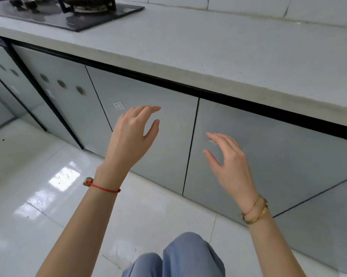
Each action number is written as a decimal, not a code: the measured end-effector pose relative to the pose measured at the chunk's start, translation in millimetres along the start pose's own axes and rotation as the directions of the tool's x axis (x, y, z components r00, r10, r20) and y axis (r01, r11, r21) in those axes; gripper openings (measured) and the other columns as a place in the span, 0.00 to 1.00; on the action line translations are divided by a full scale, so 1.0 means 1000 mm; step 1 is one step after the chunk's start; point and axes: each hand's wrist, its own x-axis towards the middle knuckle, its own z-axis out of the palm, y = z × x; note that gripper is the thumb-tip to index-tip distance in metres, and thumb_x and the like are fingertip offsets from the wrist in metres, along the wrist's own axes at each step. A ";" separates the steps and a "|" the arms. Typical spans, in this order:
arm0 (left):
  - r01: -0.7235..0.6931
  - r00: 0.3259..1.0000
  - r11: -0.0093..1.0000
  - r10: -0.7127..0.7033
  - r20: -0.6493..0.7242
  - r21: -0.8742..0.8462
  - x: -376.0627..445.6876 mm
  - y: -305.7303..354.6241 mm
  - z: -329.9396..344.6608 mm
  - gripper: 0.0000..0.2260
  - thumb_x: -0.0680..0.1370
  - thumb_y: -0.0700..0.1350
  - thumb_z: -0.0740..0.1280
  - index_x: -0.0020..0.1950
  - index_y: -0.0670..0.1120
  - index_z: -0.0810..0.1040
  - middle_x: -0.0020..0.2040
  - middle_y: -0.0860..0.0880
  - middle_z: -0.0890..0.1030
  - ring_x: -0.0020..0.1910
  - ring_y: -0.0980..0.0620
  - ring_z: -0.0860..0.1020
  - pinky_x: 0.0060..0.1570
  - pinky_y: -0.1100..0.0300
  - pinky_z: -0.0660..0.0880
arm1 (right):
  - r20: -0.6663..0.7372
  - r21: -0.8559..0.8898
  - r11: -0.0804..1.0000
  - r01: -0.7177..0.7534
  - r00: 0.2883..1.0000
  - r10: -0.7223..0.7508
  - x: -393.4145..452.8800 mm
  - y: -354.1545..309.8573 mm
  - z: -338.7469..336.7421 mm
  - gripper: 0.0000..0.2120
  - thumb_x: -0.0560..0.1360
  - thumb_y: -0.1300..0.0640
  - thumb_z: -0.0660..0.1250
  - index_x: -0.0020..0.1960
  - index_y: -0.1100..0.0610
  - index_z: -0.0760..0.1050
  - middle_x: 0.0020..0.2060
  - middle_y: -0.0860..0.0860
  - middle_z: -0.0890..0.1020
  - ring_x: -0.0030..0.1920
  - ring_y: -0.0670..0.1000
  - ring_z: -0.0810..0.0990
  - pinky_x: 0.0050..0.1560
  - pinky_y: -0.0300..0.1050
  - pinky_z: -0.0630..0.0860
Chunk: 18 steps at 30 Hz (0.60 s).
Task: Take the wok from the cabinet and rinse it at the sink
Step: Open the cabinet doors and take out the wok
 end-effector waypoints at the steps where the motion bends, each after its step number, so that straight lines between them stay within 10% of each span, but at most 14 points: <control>1: -0.028 0.999 1.000 0.028 -0.020 0.006 0.002 -0.001 0.008 0.14 0.81 0.44 0.64 0.66 0.45 0.77 0.62 0.48 0.81 0.61 0.48 0.78 0.62 0.51 0.74 | -0.030 -0.002 1.000 0.025 0.999 -0.025 0.002 0.004 0.006 0.19 0.79 0.56 0.67 0.69 0.58 0.73 0.63 0.53 0.78 0.67 0.53 0.74 0.69 0.54 0.70; 18: 0.070 0.981 0.887 -0.145 -0.131 -0.457 0.070 -0.001 0.077 0.15 0.79 0.43 0.66 0.66 0.46 0.78 0.57 0.50 0.80 0.52 0.54 0.79 0.54 0.65 0.73 | -0.178 -0.098 0.980 0.173 0.966 -0.189 0.047 0.013 0.044 0.23 0.79 0.54 0.66 0.72 0.58 0.69 0.66 0.51 0.76 0.68 0.50 0.70 0.70 0.42 0.65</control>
